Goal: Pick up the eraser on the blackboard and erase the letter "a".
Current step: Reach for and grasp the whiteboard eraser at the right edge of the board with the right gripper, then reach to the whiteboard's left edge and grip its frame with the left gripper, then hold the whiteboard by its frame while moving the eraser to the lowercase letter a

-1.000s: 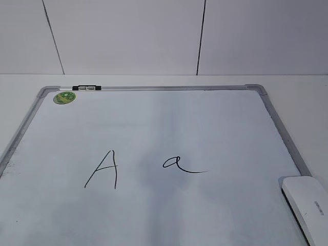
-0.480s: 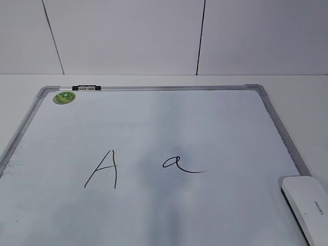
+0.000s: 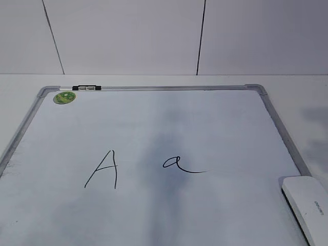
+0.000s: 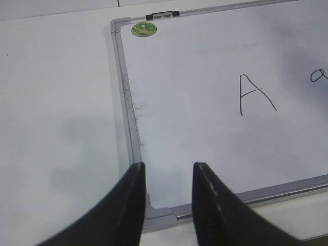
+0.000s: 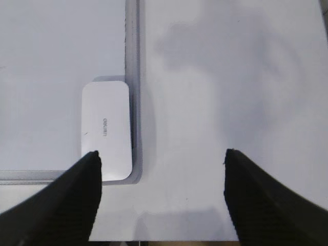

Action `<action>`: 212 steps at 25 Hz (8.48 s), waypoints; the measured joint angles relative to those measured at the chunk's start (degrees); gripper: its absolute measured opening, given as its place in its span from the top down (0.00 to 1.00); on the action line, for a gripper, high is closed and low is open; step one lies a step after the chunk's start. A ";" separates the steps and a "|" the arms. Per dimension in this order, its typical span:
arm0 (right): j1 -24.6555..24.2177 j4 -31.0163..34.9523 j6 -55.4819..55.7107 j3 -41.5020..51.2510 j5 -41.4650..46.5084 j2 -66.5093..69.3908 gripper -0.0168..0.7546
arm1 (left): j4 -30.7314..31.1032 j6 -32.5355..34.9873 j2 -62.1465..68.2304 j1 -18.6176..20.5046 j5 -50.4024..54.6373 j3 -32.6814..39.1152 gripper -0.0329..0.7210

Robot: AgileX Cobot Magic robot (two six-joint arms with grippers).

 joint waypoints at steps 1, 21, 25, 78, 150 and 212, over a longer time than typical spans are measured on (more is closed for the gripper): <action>0.00 0.86 0.00 0.00 0.03 1.86 0.21 | 0.00 0.00 0.00 0.00 0.00 0.00 0.65; 8.89 9.37 3.34 0.00 -0.42 21.09 0.21 | 0.00 0.00 0.00 0.00 0.00 0.00 0.65; 13.76 6.70 7.69 0.00 -0.52 23.17 0.21 | 0.00 0.00 0.00 0.00 0.00 0.00 0.65; 10.22 6.30 4.19 7.29 -13.08 36.36 0.11 | 0.00 0.00 0.00 0.00 0.00 0.00 0.65; 10.09 4.72 4.35 7.38 -22.50 48.86 0.16 | 0.00 -3.38 15.91 0.00 -5.42 -3.42 0.57; 10.09 4.72 5.51 7.38 -22.54 48.86 0.22 | 0.30 -0.95 93.63 2.24 -12.63 -31.12 0.58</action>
